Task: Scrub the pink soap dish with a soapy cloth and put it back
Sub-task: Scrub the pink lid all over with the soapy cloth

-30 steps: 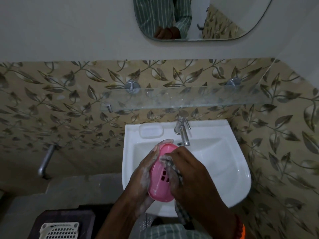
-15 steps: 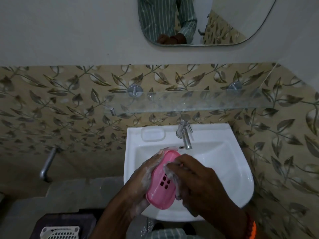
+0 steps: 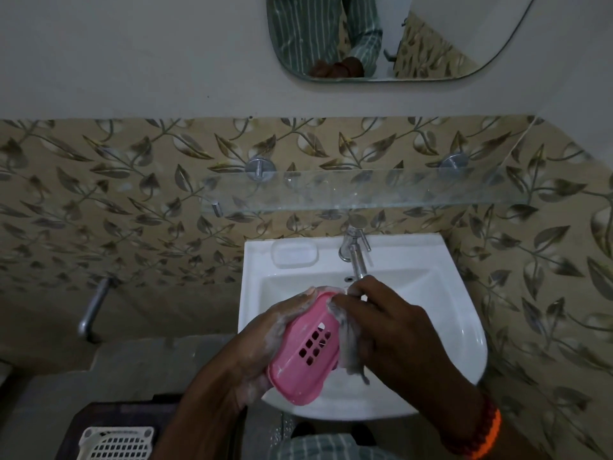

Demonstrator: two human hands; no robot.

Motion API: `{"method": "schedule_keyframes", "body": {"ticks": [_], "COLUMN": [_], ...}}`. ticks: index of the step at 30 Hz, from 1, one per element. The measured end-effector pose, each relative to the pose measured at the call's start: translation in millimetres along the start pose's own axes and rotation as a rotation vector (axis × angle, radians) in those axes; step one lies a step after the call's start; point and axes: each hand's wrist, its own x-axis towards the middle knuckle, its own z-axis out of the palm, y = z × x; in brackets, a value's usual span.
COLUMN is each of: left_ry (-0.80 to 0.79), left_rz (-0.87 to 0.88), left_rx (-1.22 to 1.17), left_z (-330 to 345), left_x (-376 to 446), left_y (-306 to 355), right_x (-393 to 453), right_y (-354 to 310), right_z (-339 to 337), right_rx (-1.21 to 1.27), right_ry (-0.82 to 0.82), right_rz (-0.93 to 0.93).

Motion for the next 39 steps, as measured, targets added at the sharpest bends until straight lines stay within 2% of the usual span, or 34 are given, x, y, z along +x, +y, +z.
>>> {"method": "schedule_keyframes", "body": {"ticks": [3, 6, 8, 10, 13, 15, 18, 21, 25, 27, 30, 32, 35, 39], "left_ry": [0.027, 0.018, 0.004, 0.015, 0.039, 0.059, 0.055, 0.029, 0.088, 0.073, 0.0, -0.001, 0.08, 0.016], "left_rz": [-0.011, -0.049, -0.035, -0.013, 0.018, 0.015, -0.006, -0.002, 0.009, 0.008, -0.008, -0.006, 0.018, 0.002], "left_rx": [-0.001, -0.044, -0.032, -0.012, -0.034, -0.093, -0.196, -0.269, -0.256, -0.296, -0.384, -0.367, -0.31, -0.356], "left_z": [1.0, 2.2, 1.9, 3.4, 6.4, 9.0, 9.5, 12.0, 13.1, 11.8, 10.2, 10.1, 8.1, 8.1], "left_x": [0.9, 4.1, 5.7, 5.2, 6.3, 9.8, 13.9, 16.3, 20.1, 20.6, 20.6, 22.7, 26.6, 25.4], "left_y": [0.5, -3.3, -4.8, -3.8, -1.6, -0.5, -0.3, -1.5, -4.9, -5.3, -4.9, -7.6, -9.9, -6.0], "right_x": [-6.6, -20.2, -12.0, -3.1, -2.1, -12.7, -25.1, -14.2, -1.8, -8.2, -18.0, -11.8, 1.6, -8.9], "right_y": [-9.5, -19.2, -11.6, 1.4, -4.2, -22.2, -43.9, -30.4, -16.5, -26.4, -39.4, -32.4, -19.7, -41.2], "right_z": [9.3, 14.0, 3.6, -5.3, -0.1, 17.4, 29.5, 21.9, 23.3, 29.3, 25.2, 22.0, 21.0, 22.8], "right_rx": [0.022, 0.02, 0.073, 0.016, 0.006, 0.044, 0.074, 0.106, 0.096, 0.133, 0.159, 0.141, 0.16, 0.198], "right_ry": [-0.019, -0.119, -0.117, -0.065, -0.003, -0.002, -0.115, -0.013, 0.131, 0.13, 0.038, 0.049, 0.157, 0.04], "right_rz": [-0.046, -0.132, -0.023, 0.037, 0.015, -0.06, -0.181, -0.088, 0.123, 0.083, -0.034, 0.009, 0.148, 0.041]}}
